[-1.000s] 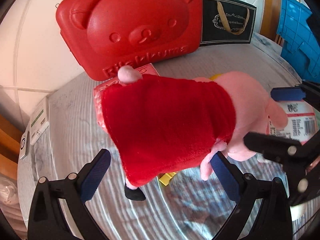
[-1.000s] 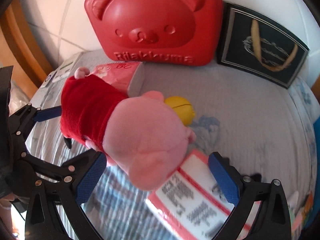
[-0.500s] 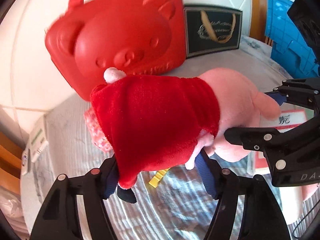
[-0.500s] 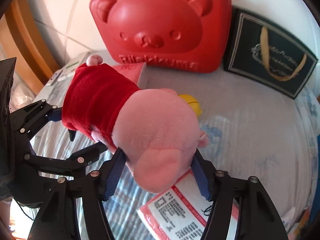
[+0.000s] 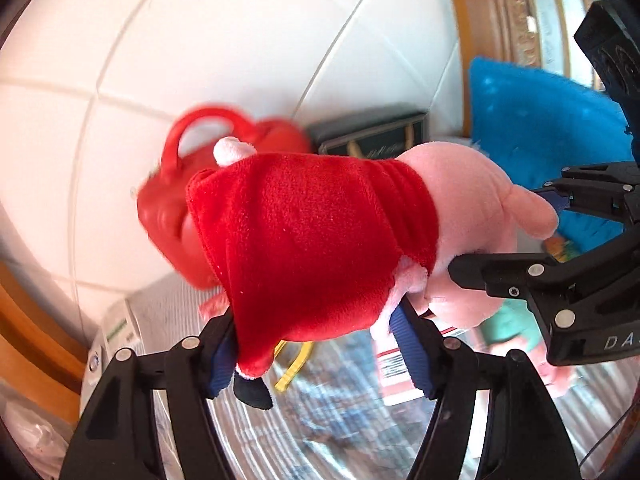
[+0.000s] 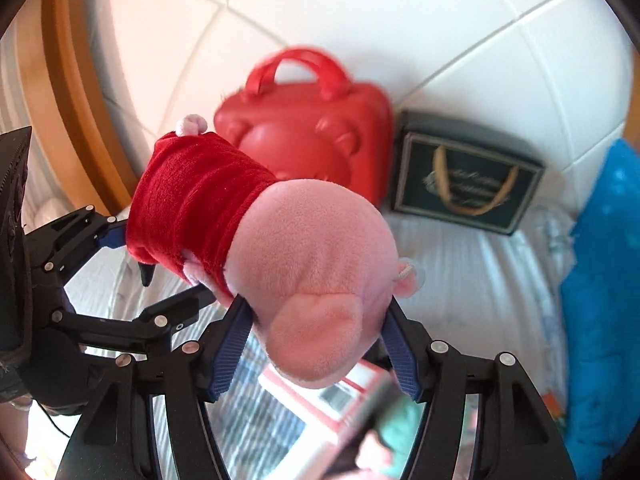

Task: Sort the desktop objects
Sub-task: 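Grasp the Peppa Pig plush in red dress with the right tool, then carry the Peppa Pig plush into the blue crate and release it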

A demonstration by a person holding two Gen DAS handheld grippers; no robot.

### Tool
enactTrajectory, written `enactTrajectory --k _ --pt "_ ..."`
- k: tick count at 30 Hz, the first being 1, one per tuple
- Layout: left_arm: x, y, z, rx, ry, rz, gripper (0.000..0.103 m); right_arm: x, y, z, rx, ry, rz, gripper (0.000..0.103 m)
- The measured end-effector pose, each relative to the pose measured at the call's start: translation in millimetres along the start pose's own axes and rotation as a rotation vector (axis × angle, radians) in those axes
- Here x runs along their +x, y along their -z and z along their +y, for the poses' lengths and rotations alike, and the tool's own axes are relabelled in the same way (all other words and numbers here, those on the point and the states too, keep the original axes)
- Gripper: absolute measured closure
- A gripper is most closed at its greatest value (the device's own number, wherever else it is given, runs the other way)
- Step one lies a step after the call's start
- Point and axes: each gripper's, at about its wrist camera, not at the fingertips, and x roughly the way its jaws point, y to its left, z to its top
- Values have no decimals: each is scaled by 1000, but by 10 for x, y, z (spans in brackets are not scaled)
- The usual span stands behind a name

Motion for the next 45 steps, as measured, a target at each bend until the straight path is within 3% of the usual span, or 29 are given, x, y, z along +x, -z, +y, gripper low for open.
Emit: enactTrajectory --k 13,25,29,34,38,42,45 --pt "-932 -834 -1345 134 135 -197 35 -1760 215 -702 100 199 -140 39" --pt "-1241 -1835 -2961 263 345 -313 35 -3203 455 -1915 250 435 -200 39" --pt "-1103 -2061 -3532 295 425 -287 35 -3510 649 -2423 309 492 -179 39" --pt "-831 -2200 -4245 345 501 -191 35 -3674 1008 -2993 395 521 -121 39" --pt "-648 -2198 -4654 389 522 -100 35 -3613 1300 -3412 477 502 -58 38" --pt "-586 -2199 -4963 423 517 -34 33 -3599 1582 -3531 545 467 -32 37" --pt "-658 -2218 -4948 410 502 -51 33 -3601 1692 -3638 581 443 -28 36"
